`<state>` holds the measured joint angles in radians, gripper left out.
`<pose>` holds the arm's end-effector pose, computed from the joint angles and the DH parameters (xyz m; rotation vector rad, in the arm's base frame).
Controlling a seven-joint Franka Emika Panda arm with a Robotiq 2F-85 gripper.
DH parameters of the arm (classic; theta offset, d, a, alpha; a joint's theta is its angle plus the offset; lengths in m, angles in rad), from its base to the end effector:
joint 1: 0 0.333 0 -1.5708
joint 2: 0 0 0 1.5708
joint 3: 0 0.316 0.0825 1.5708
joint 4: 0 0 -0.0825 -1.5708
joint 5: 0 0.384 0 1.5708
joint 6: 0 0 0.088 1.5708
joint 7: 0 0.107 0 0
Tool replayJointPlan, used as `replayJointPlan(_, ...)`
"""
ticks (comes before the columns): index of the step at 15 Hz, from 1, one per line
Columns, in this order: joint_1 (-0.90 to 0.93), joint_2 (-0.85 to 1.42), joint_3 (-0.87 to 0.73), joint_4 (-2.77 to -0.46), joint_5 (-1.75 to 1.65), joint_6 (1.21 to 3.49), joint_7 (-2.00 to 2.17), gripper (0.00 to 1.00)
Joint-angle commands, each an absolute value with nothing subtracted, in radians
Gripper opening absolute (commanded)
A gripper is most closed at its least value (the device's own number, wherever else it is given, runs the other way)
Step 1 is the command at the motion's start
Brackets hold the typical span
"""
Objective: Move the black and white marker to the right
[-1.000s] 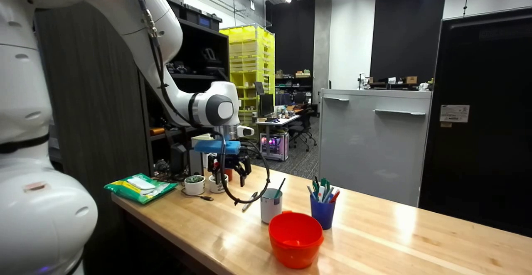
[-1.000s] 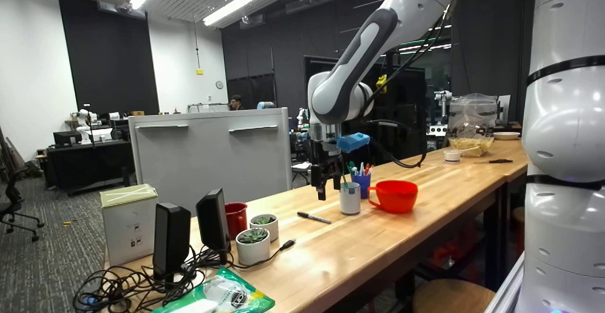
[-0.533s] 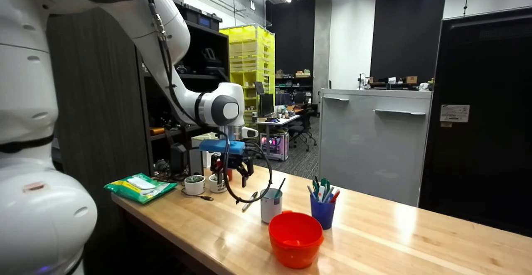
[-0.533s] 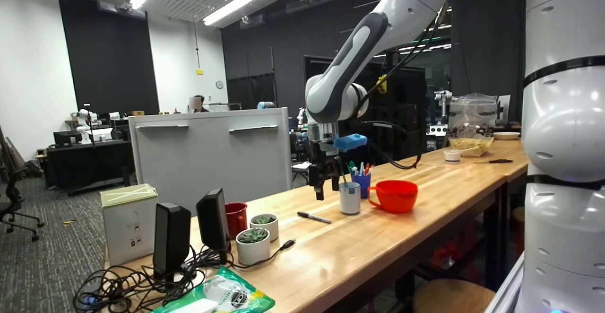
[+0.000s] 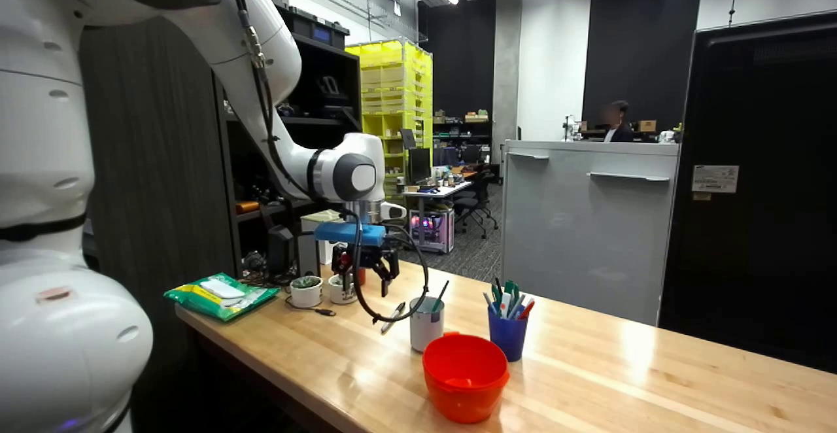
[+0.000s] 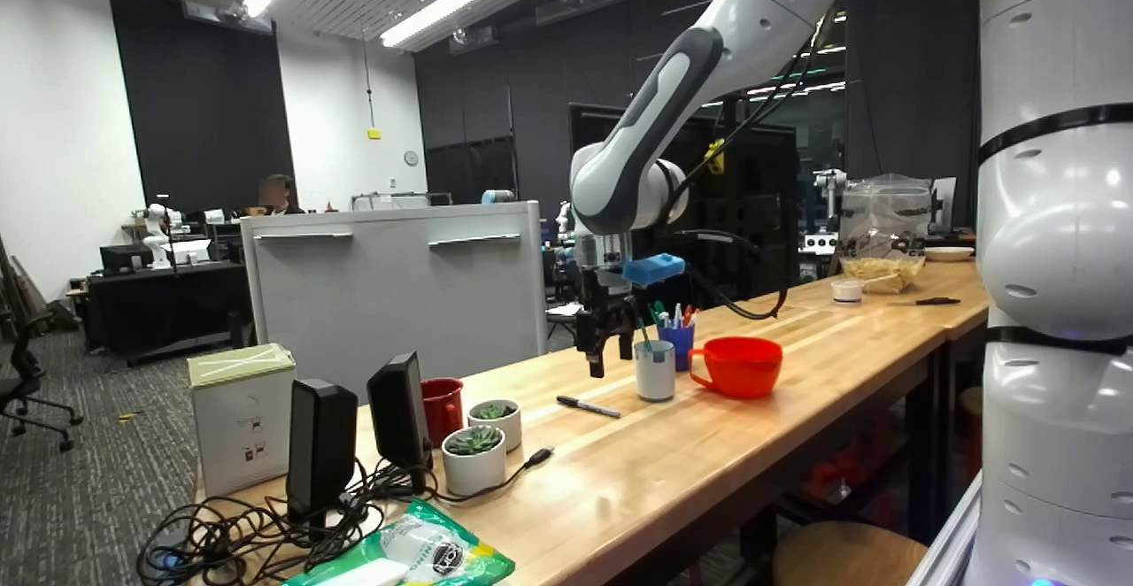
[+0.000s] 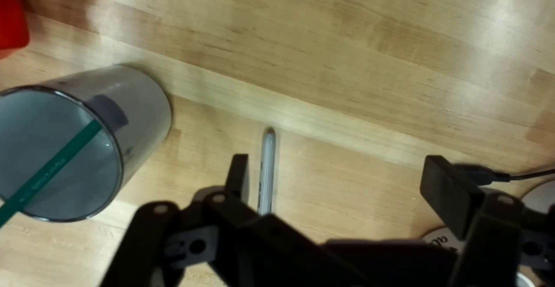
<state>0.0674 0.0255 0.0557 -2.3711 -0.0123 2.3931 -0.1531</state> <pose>0.4954 0.0612 0.3132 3.1029 0.4455 -0.0056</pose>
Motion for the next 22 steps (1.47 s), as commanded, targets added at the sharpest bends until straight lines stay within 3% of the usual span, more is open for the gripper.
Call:
replayJointPlan(1, 0.069, 0.081, 0.066, -2.334, -0.005, 2.43, -0.18, 1.0)
replayJointPlan(22, 0.005, 0.356, 0.067, -2.151, -0.017, 2.544, -0.265, 1.0)
